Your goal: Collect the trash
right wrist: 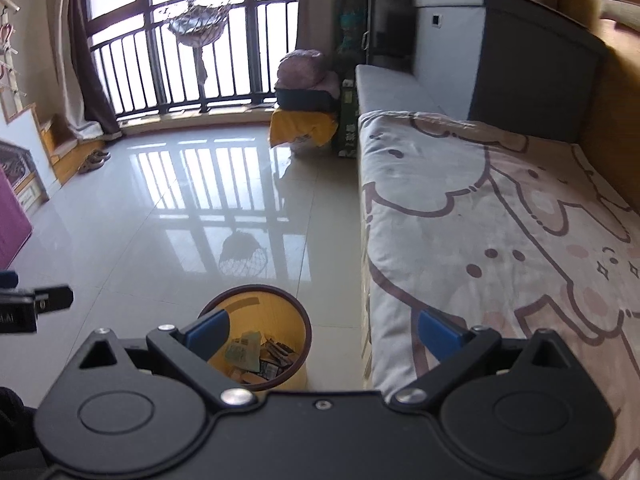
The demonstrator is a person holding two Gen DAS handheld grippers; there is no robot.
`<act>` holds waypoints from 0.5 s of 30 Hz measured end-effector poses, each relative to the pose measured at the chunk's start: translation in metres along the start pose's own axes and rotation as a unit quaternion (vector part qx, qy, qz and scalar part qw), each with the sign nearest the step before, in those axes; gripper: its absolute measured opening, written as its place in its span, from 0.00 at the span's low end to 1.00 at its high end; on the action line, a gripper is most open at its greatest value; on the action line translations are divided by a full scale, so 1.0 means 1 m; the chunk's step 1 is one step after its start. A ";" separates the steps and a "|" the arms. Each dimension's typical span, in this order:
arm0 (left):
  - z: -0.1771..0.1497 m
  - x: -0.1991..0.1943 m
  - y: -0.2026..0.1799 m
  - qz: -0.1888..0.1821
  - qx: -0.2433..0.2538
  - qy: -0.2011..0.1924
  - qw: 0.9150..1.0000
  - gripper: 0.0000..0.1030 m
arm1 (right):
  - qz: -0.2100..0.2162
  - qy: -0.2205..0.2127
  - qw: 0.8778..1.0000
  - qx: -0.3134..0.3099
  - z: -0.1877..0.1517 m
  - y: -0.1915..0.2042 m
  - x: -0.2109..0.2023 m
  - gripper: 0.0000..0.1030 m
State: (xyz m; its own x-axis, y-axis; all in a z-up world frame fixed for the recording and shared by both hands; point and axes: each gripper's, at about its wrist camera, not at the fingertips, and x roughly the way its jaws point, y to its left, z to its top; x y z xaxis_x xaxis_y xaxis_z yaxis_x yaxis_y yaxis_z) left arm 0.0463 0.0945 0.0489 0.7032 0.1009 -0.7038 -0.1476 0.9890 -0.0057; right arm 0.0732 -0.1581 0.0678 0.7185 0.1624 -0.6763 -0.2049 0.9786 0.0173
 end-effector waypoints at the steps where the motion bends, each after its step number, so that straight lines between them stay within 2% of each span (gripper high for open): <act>1: -0.004 -0.001 0.001 0.003 -0.001 -0.002 1.000 1.00 | -0.002 -0.003 1.000 0.003 -0.003 -0.001 -0.001 0.99; 15: -0.035 -0.006 -0.001 0.001 0.009 -0.033 0.999 1.00 | -0.016 -0.034 0.999 0.018 -0.044 0.002 -0.013 1.00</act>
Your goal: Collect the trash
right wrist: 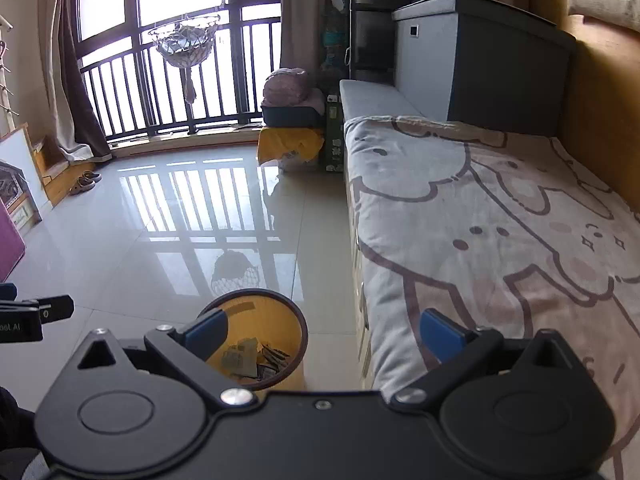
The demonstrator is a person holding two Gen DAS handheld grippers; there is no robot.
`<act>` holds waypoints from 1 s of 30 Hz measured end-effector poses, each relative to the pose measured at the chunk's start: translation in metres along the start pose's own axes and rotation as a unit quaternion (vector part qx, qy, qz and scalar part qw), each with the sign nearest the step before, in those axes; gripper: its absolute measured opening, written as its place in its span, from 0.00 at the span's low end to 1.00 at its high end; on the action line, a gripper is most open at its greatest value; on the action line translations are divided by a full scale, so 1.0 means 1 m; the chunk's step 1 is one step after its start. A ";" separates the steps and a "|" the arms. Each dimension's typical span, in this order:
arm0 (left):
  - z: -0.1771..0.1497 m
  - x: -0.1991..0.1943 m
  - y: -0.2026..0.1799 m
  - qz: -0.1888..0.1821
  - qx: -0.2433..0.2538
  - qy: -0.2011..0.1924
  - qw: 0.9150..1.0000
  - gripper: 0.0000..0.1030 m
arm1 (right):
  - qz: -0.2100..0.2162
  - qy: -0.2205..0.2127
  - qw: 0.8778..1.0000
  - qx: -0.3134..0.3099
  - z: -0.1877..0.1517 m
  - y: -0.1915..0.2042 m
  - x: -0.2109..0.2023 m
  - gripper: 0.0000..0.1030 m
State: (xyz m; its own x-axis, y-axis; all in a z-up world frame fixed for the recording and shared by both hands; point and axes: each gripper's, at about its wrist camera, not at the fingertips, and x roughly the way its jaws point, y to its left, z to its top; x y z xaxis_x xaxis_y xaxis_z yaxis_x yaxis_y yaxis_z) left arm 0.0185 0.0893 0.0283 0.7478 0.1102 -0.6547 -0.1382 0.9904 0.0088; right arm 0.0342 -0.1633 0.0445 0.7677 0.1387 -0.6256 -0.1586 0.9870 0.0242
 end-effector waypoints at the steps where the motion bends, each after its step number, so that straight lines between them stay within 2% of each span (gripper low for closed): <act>1: -0.002 0.000 -0.001 0.000 0.002 -0.001 1.000 1.00 | -0.002 -0.001 1.000 -0.002 -0.002 0.000 0.000 1.00; 14: -0.012 0.003 -0.004 -0.001 0.014 -0.007 1.000 1.00 | -0.019 -0.010 1.000 0.000 -0.024 0.001 -0.004 1.00; 30: -0.017 0.004 -0.011 -0.003 0.023 -0.003 1.000 1.00 | -0.024 -0.015 1.000 -0.007 -0.029 0.004 -0.004 1.00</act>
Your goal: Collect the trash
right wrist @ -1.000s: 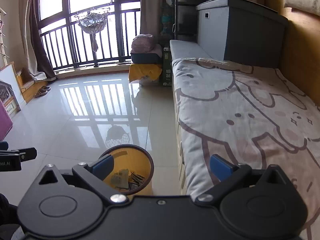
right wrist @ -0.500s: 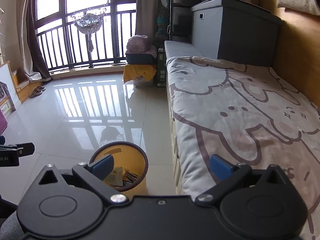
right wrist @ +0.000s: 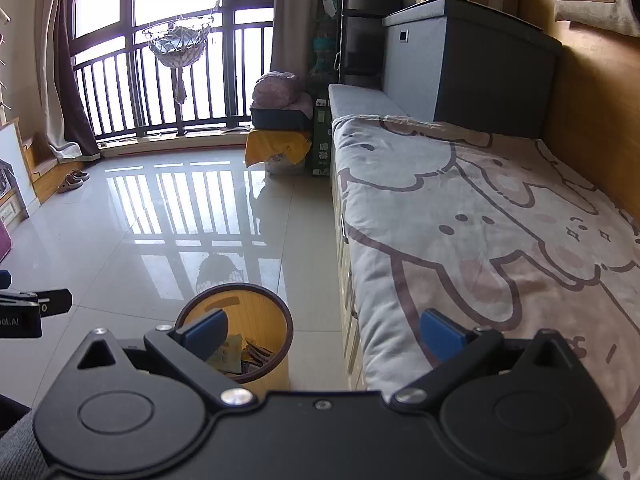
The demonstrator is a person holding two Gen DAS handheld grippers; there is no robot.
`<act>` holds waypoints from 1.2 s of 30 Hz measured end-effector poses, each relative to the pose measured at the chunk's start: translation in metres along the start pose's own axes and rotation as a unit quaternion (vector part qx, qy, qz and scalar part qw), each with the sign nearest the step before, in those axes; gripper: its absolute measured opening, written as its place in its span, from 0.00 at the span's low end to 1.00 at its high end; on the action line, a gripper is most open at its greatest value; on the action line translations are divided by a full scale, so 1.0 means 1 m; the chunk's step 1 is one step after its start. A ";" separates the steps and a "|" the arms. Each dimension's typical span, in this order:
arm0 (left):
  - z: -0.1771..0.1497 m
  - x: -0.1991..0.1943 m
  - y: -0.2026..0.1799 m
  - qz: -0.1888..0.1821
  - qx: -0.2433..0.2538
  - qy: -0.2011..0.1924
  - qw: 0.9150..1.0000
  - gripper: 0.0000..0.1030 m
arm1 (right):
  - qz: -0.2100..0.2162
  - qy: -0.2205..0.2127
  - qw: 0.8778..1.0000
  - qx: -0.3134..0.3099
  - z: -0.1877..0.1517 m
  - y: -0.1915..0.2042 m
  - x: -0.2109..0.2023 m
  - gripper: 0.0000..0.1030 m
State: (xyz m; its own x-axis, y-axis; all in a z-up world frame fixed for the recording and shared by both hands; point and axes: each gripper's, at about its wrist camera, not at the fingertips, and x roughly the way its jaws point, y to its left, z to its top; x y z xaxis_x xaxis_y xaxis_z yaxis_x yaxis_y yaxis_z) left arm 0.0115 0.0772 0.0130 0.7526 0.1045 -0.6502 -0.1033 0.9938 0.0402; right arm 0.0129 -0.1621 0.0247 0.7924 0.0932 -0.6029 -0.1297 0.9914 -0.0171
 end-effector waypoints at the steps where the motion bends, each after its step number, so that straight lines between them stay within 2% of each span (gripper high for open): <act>1: 0.000 0.000 0.000 0.000 0.000 0.000 1.000 1.00 | 0.000 0.000 1.000 0.000 0.000 0.000 0.000 1.00; 36: 0.001 0.001 -0.005 -0.003 0.003 -0.004 1.000 1.00 | -0.003 0.000 1.000 -0.002 0.002 0.000 -0.002 1.00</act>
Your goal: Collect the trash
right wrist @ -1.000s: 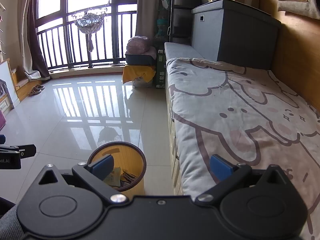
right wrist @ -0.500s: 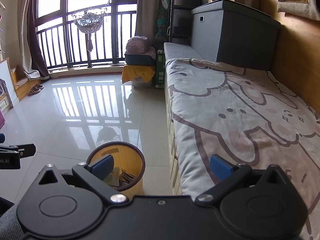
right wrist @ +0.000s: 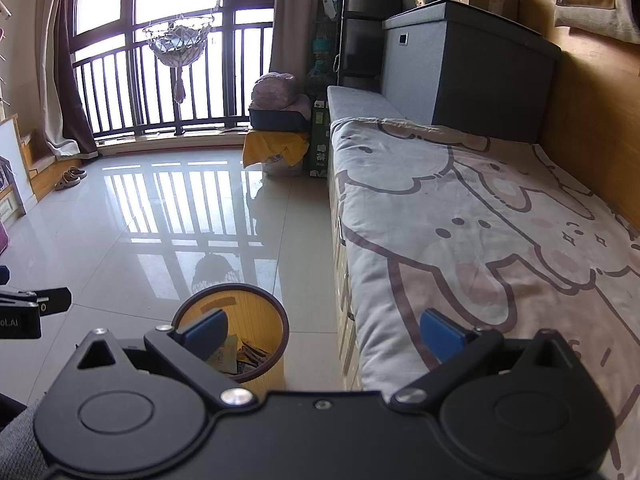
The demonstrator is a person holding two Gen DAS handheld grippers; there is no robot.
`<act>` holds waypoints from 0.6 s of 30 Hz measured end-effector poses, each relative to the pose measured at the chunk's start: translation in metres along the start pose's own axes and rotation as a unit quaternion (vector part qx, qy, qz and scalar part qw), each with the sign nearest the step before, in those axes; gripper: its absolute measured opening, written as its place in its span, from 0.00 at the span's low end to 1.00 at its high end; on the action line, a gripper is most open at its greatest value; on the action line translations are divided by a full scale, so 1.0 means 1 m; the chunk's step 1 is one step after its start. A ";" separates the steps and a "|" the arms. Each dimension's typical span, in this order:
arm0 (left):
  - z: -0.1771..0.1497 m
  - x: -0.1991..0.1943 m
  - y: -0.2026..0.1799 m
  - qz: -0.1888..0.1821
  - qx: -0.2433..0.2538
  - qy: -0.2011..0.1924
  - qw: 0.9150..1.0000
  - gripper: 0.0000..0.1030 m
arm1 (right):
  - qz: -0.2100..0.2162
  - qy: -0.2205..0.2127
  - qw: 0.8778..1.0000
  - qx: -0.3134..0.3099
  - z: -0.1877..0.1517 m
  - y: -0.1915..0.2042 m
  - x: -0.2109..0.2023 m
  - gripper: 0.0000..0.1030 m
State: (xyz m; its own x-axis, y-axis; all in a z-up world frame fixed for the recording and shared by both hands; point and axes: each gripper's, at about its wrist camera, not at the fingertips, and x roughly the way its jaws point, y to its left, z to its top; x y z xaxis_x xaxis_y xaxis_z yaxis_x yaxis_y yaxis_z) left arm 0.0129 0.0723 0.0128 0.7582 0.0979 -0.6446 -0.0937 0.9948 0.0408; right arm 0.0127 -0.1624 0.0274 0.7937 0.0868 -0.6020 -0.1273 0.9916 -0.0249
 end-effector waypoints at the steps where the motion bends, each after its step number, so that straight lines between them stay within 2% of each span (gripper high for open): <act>1: 0.000 0.000 0.000 0.000 0.000 0.000 1.000 1.00 | 0.000 0.000 1.000 0.000 0.000 0.000 0.000 1.00; 18: 0.000 0.000 -0.001 0.000 0.000 0.000 1.000 1.00 | 0.000 -0.001 1.000 -0.001 0.000 0.000 0.000 1.00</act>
State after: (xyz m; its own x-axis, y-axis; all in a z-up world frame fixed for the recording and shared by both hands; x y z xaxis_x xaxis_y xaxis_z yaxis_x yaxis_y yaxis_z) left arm 0.0131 0.0710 0.0123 0.7585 0.0983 -0.6442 -0.0940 0.9947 0.0410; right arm 0.0124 -0.1623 0.0276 0.7943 0.0877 -0.6012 -0.1289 0.9913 -0.0257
